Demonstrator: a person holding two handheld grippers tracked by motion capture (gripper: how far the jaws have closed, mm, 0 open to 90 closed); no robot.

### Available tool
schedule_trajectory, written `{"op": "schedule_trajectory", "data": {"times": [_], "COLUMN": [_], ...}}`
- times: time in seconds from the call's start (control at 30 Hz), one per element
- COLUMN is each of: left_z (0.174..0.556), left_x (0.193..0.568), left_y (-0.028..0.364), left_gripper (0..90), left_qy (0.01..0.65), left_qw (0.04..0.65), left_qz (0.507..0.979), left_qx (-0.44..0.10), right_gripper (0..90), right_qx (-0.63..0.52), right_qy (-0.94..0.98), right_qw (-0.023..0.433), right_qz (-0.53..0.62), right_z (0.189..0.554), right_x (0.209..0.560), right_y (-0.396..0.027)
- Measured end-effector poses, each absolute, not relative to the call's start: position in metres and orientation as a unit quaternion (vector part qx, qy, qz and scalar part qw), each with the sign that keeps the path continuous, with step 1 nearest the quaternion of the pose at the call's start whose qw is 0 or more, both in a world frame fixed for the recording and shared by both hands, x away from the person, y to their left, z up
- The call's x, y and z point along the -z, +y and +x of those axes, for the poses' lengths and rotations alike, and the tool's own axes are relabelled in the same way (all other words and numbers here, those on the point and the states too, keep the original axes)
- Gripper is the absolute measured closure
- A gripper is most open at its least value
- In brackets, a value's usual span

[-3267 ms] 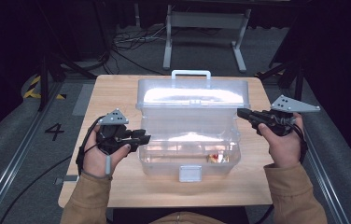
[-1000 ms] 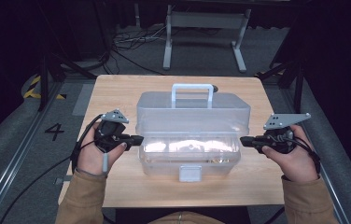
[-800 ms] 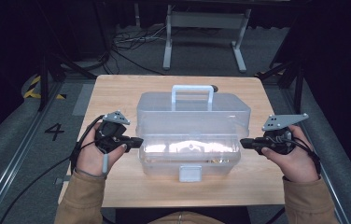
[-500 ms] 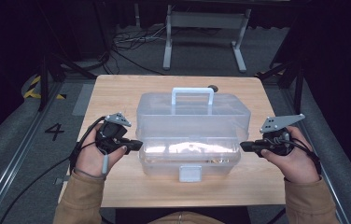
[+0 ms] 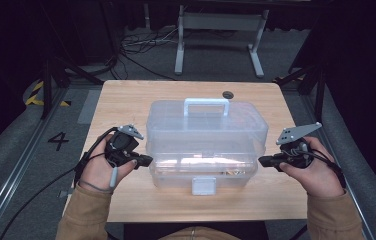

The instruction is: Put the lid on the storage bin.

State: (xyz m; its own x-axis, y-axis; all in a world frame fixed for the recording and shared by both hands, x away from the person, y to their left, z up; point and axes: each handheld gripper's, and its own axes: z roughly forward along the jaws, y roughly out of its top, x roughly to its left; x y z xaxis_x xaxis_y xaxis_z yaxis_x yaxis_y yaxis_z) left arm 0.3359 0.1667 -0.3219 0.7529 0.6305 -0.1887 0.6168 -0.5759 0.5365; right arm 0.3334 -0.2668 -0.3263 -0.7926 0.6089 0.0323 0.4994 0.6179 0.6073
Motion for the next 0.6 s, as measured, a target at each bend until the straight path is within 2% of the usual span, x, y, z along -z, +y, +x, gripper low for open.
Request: {"op": "schedule_trajectory", "data": {"times": [0.6], "left_z": [0.34], "left_x": [0.333], "left_y": [0.161], "left_gripper": [89.4], "left_qy": [0.345], "left_qw": [0.247], "left_qz": [0.905], "left_qx": [0.012], "right_gripper": [90.0], "right_qx": [-0.266], "right_qy": [0.911], "right_qw": [0.059], "right_qz": [0.308], "right_z": [0.337], "right_x": [0.336], "right_y": [-0.265]}}
